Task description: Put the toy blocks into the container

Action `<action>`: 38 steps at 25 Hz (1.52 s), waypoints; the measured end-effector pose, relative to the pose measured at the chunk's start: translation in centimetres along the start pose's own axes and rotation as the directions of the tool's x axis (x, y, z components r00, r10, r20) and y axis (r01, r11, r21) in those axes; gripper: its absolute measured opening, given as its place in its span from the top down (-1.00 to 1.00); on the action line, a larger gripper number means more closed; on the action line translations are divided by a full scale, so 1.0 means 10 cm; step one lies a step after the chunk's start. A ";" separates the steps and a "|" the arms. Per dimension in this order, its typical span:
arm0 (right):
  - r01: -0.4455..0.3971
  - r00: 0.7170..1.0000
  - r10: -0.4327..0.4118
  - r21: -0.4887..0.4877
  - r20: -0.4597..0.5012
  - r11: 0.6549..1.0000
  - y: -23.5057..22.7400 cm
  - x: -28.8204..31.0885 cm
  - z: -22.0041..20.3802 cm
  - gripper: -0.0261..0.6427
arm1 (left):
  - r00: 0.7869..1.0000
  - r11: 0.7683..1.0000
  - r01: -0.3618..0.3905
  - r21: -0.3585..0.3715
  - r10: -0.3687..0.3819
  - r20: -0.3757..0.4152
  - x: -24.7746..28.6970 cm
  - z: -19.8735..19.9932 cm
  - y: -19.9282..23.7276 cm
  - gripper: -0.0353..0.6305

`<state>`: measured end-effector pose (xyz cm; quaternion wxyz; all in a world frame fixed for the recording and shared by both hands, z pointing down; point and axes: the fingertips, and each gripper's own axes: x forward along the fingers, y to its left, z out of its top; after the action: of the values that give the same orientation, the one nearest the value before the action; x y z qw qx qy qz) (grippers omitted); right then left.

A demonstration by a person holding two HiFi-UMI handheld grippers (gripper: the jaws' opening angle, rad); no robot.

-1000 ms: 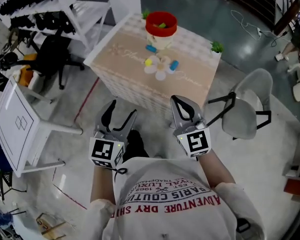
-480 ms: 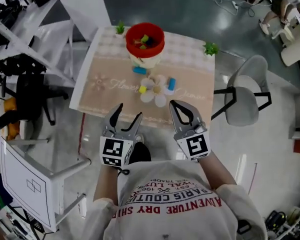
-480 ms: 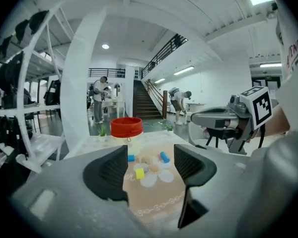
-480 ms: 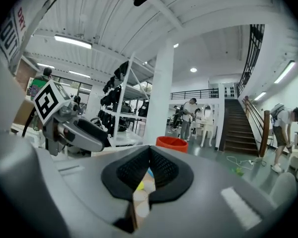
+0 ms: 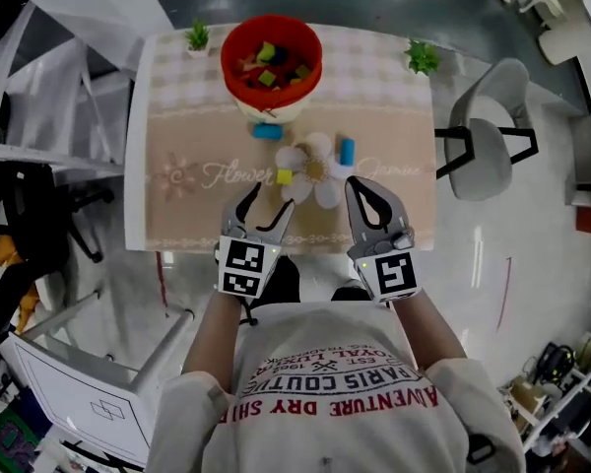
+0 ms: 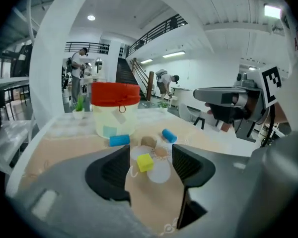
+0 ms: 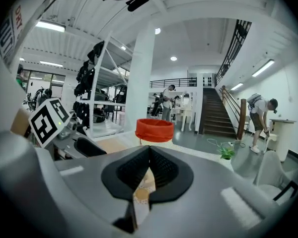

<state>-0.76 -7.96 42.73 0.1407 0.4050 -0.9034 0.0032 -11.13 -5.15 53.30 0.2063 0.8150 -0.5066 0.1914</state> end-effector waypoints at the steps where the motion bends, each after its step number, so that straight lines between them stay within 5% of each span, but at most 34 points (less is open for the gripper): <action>1: 0.014 1.000 -0.014 0.007 -0.011 1.000 0.00 0.05 -0.04 0.92 | 1.000 1.000 0.011 0.001 -0.011 -0.014 0.10 -0.05 0.02 0.09; 11: 0.126 0.987 -0.120 0.052 -0.107 0.991 -0.06 0.22 -0.31 0.92 | 0.985 0.996 0.057 -0.066 -0.067 -0.159 0.69 -0.44 0.07 0.09; 19: 0.117 0.984 -0.107 0.065 -0.144 0.991 -0.12 0.26 -0.48 0.92 | 0.973 0.997 -0.045 -0.062 0.030 -0.229 0.88 -0.57 0.17 0.19; 25: 0.094 0.987 -0.085 0.063 -0.133 0.994 -0.22 0.32 -0.42 0.92 | 0.968 0.997 -0.046 -0.063 0.028 -0.248 0.85 -0.56 0.15 0.35; 30: 0.059 0.991 -0.052 0.053 -0.123 0.997 -0.28 0.36 -0.37 0.92 | 0.978 0.997 -0.046 -0.054 0.034 -0.207 0.77 -0.37 0.15 0.35; 38: 0.041 0.997 -0.039 0.035 -0.063 0.999 -0.44 0.42 -0.08 0.92 | 0.998 0.997 -0.059 0.043 0.060 -0.031 0.52 0.41 0.14 0.35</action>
<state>0.03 -13.92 44.15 0.1613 0.4253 -0.8901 0.0294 -9.87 -11.78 52.72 0.1918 0.8004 -0.5230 0.2212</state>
